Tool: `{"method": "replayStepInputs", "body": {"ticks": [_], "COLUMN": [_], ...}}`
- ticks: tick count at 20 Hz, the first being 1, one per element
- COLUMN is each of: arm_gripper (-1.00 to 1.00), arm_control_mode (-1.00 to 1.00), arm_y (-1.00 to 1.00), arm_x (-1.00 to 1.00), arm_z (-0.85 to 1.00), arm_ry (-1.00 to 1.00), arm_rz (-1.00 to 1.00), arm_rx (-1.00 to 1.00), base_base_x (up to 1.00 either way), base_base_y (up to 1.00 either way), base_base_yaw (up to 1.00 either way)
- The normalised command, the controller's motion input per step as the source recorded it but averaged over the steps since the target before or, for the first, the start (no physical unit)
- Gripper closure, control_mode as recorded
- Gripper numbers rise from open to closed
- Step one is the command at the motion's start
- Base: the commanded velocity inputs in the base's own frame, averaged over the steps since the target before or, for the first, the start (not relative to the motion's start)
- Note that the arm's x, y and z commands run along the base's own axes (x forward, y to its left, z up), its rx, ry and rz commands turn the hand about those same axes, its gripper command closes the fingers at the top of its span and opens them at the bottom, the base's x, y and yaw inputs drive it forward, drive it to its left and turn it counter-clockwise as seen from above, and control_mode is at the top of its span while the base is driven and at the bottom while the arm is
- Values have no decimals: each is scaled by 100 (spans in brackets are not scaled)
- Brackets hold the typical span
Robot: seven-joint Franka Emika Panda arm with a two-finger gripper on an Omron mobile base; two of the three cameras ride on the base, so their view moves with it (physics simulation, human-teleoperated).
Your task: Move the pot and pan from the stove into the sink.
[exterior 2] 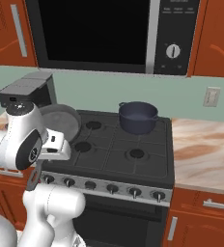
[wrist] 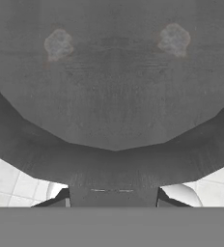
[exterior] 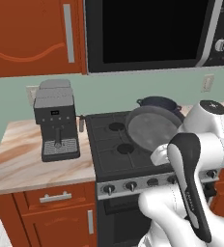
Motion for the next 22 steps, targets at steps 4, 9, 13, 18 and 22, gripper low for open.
{"method": "replayStepInputs", "body": {"ticks": [4,9,13,18,22], "arm_gripper": [100,100,100,100,100], "arm_control_mode": [100,100,100,100,100], "arm_y": [0,0,0,0,0], "arm_x": [0,0,0,0,0], "arm_z": [0,0,0,0,0], "arm_ry": [0,0,0,0,0], "arm_rz": [0,0,0,0,0], "arm_rx": [0,0,0,0,0], "base_base_x": [-29,-15,-8,0,-12], "base_base_y": [-21,-18,-20,-12,-24], "base_base_yaw": [-10,-22,-27,-29,-26]}}
